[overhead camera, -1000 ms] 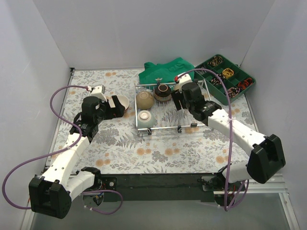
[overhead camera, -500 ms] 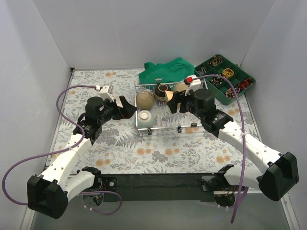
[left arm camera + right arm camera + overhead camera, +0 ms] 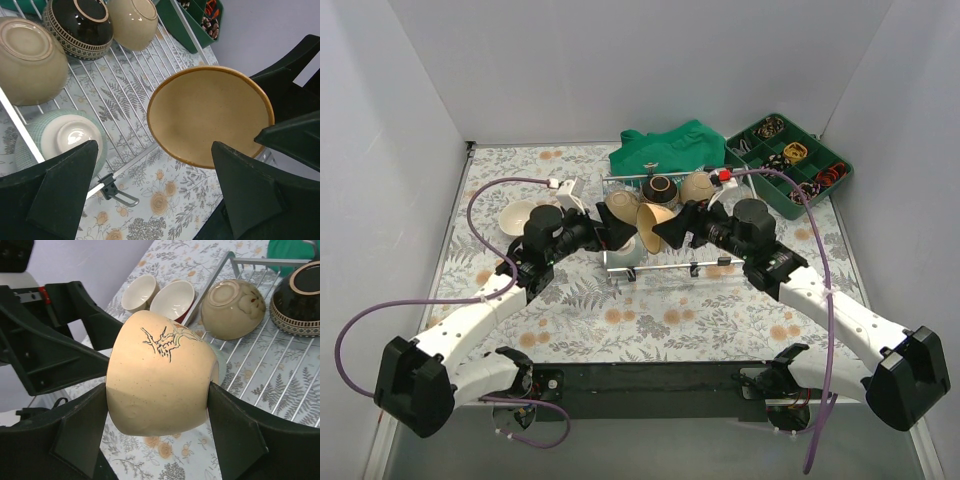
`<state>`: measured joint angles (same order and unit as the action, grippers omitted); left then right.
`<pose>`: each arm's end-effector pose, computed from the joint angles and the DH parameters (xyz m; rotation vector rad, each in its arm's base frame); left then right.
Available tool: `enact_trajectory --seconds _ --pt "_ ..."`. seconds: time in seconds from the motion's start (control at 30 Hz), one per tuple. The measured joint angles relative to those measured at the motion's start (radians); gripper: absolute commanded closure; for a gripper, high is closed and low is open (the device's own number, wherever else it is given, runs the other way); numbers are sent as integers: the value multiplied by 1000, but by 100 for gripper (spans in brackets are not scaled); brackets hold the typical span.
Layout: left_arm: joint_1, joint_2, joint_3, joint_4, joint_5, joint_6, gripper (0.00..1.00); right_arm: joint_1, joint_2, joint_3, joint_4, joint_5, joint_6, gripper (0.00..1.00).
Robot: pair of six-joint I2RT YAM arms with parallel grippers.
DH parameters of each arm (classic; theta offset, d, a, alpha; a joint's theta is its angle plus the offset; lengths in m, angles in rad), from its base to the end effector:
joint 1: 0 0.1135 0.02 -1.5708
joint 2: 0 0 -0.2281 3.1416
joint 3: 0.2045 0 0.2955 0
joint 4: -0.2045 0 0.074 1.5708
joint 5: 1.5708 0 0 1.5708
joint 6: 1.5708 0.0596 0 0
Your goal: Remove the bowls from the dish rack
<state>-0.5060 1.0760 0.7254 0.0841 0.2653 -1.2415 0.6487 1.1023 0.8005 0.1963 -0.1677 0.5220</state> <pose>0.2819 -0.1741 0.2366 -0.5514 2.0224 -1.3996 0.2674 0.2152 0.2743 -0.2463 1.7631 1.0068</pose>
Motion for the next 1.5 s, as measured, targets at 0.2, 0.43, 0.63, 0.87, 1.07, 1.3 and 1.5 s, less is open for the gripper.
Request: enact_trajectory --seconds 0.2,0.43,0.63,0.87,1.07,1.3,1.5 --pt "-45 56 -7 66 -23 -45 5 0 -17 -21 66 -68 67 98" --pt "-80 105 -29 142 -24 -92 40 0 -39 -61 159 -125 132 97" --pt "-87 104 -80 201 -22 -134 86 0 -47 -95 188 -135 156 96" --pt "-88 79 -91 239 -11 -162 100 -12 -56 -132 225 -136 182 65" --pt "-100 41 -91 194 -49 -149 100 -11 -69 -156 257 -135 188 24" --pt "-103 20 10 -64 -210 -75 100 -16 -116 -177 231 -104 140 9" --pt "-73 21 111 -332 -380 -36 100 -16 -181 -176 141 -40 37 7"
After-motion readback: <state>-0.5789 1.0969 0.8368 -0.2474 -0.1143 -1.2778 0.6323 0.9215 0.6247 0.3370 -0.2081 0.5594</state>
